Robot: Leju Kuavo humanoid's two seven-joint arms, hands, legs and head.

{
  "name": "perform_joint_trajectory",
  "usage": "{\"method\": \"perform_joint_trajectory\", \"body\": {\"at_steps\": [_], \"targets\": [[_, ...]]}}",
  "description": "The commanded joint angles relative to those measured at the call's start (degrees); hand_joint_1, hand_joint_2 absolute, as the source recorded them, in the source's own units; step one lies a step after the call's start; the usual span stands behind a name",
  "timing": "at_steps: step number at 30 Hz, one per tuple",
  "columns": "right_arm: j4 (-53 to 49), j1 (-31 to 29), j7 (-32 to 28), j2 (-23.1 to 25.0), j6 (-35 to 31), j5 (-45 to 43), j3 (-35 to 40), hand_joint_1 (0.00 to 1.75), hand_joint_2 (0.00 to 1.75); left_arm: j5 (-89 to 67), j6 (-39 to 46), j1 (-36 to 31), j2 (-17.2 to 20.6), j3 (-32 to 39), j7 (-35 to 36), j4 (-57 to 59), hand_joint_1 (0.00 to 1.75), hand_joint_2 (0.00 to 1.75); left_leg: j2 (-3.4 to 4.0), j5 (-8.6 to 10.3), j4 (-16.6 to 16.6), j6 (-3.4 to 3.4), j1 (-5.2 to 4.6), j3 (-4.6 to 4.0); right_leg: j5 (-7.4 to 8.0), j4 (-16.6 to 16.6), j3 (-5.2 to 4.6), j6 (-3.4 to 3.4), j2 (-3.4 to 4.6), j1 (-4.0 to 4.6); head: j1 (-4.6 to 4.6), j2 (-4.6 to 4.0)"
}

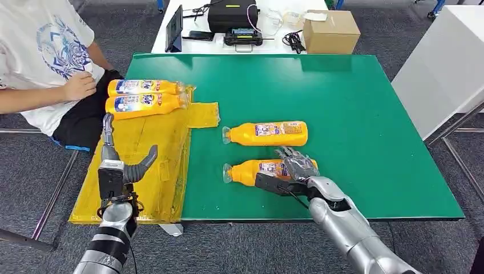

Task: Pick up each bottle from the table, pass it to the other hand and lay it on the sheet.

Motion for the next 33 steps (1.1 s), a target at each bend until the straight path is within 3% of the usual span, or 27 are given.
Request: {"method": "perform_joint_trajectory", "body": {"at_steps": [1,2,3,11,13,15,20,26,30,33], "targets": [[3.3,0.0,0.5,-3.3,4.1,-1.4,3.2,0.0,1.75,0.3,-0.7,-3.4,-0.1,-1.6,-1.0,5.4,0.0,1.75,-0.13,-0.05,0.0,-0.06,0.05,0.16,-0.09,0.0,0.23,-0.1,-0.17,0.06,0.0,0.0],[3.3,0.0,0.5,-3.3,4.1,-1.4,3.2,0.37,1.75,0.3,-0.7,-3.4,-0.1,-1.6,-1.0,5.4,0.0,1.75,-0.14,-0.02,0.0,-0.05,0.04,0.14,-0.06,-0.1,0.21,-0.07,-0.17,0.05,0.0,0.0],[3.7,0.3,0.3,-3.8,4.1,-1.4,3.4,1.69,1.75,0.3,-0.7,-3.6,-0.1,-1.7,-1.0,5.8,0.0,1.75,-0.1,-0.01,0.0,-0.04,0.03,0.11,-0.04,-0.1,0.16,-0.05,-0.12,0.04,0.0,0.0],[1.7,2.3,-4.1,-4.8,4.8,-5.2,3.7,1.75,1.75,0.8,-1.4,-4.4,-0.5,-2.4,-1.0,7.0,0.0,1.75,-0.16,-0.02,0.0,-0.06,0.07,0.31,-0.05,-0.1,0.4,-0.09,-0.17,0.08,0.02,0.0],[-0.5,3.3,-8.4,-5.0,4.7,-8.4,3.0,1.75,1.75,1.1,-1.9,-4.7,-0.6,-2.7,-1.0,7.2,0.0,1.75,-0.17,-0.03,-0.1,-0.07,0.06,0.39,-0.07,-0.1,0.47,-0.11,-0.2,0.08,0.0,0.0],[-6.6,5.7,-16.5,-5.6,1.9,-11.9,1.8,1.75,1.75,2.4,-3.5,-5.1,-1.3,-2.9,-1.0,7.4,0.0,1.75,-0.16,-0.01,0.0,-0.04,0.05,0.33,-0.05,-0.1,0.39,-0.07,-0.18,0.06,0.0,0.0],[-18.3,10.8,-20.9,3.3,-7.6,-15.7,-5.5,1.75,1.75,6.9,-9.8,-5.2,-3.3,-0.3,-1.0,9.3,0.0,1.75,0.12,-0.08,0.0,-0.09,0.05,0.35,-0.05,0.0,0.32,-0.11,0.06,0.06,0.0,0.0],[-18.9,10.8,-19.9,3.3,-7.0,-15.2,-6.1,1.75,1.75,6.5,-10.1,-5.0,-3.4,0.1,-1.0,9.1,0.0,1.75,0.16,-0.05,0.0,-0.04,0.05,0.05,-0.04,0.0,0.02,-0.05,0.01,0.06,-0.02,0.0],[-25.1,13.0,-25.9,10.6,-13.4,-18.7,-14.1,1.75,1.75,11.7,-21.7,-4.3,-4.7,1.9,2.6,10.2,0.0,1.75,0.21,-0.06,0.0,-0.04,0.02,-0.03,-0.03,0.0,-0.05,-0.05,0.14,0.02,0.0,0.0],[-29.1,14.4,-27.4,13.1,-16.3,-19.5,-17.2,1.75,1.75,15.8,-27.7,-3.3,-5.4,1.6,6.7,9.0,0.0,1.75,0.27,-0.09,0.0,-0.06,-0.01,-0.09,-0.05,0.1,-0.09,-0.08,0.18,0.0,0.0,0.0]]}}
